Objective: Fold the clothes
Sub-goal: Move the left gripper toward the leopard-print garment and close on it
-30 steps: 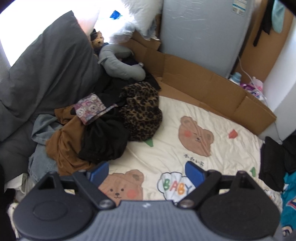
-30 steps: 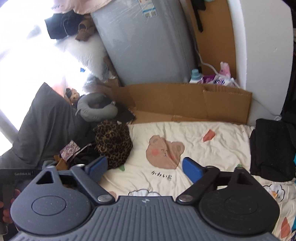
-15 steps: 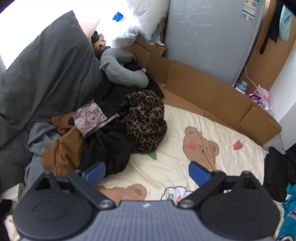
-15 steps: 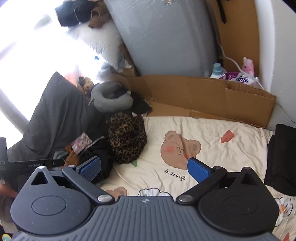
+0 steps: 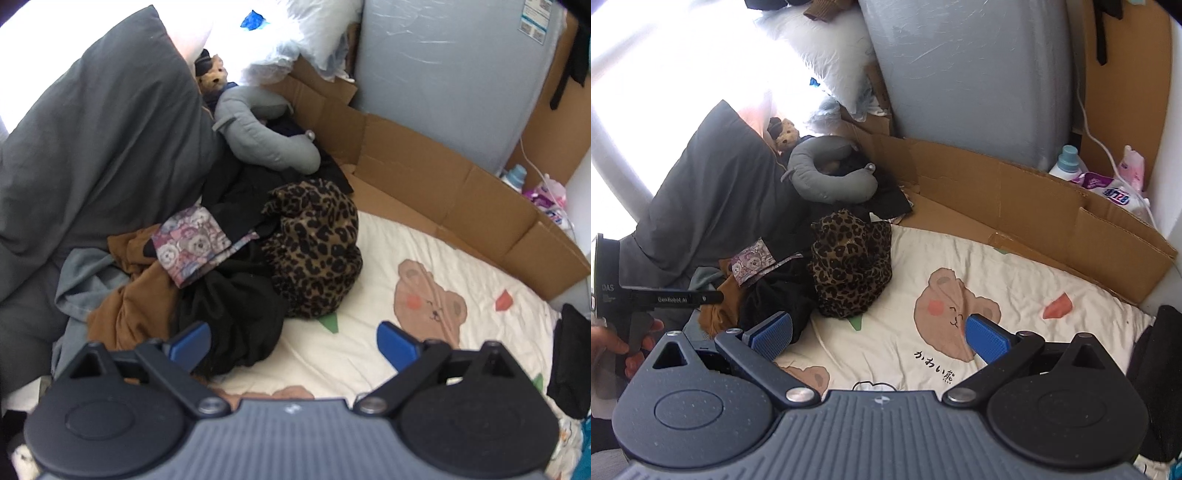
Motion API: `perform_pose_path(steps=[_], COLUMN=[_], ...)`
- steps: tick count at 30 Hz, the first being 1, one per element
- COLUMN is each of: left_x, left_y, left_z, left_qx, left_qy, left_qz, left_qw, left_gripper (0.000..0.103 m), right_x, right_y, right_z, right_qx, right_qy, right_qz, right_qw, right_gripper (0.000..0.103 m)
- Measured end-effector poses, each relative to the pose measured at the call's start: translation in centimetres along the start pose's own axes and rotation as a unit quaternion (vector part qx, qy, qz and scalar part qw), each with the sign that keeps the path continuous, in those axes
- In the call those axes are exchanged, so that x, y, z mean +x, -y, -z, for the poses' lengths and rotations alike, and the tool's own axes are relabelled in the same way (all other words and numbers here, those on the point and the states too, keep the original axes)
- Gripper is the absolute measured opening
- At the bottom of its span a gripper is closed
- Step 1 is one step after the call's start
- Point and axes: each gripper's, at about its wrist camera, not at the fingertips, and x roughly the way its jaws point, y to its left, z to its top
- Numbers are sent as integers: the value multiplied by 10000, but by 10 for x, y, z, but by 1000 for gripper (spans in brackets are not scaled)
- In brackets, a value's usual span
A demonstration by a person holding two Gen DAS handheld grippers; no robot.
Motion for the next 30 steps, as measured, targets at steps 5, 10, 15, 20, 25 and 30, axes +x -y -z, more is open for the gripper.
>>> perform_pose_path(steps=[5,10,15,20,25,30], left_x=[21,46,63,85,117,150], left_y=[-11,-22,-18,-15,-17,-11], left_z=[-14,-25,-27,-24,-19,-17], left_qx=[-107,-342,-233,-172,-365,-217], left_qy=[148,165,265,356,375,415], left_qz=[-77,-59,-8,211,385,415], left_qw=[9998,9993,9994,9990,9979,9980], left_gripper=[98,95,94,90,88,86], right_x=[23,49,71,91,111,135], right_y=[15,25,30,37,46,64], right_z=[-6,-1,12,30,62,88], right_qx=[-129,-262,-329,-231,-135,111], right_qy=[21,66,147,219,346,388], right_qz=[44,73,-85,-131,-40,-17], right_qw=[9999,9996,9993,9994,9993,9992], right_gripper=[103,103,103,103,103,103])
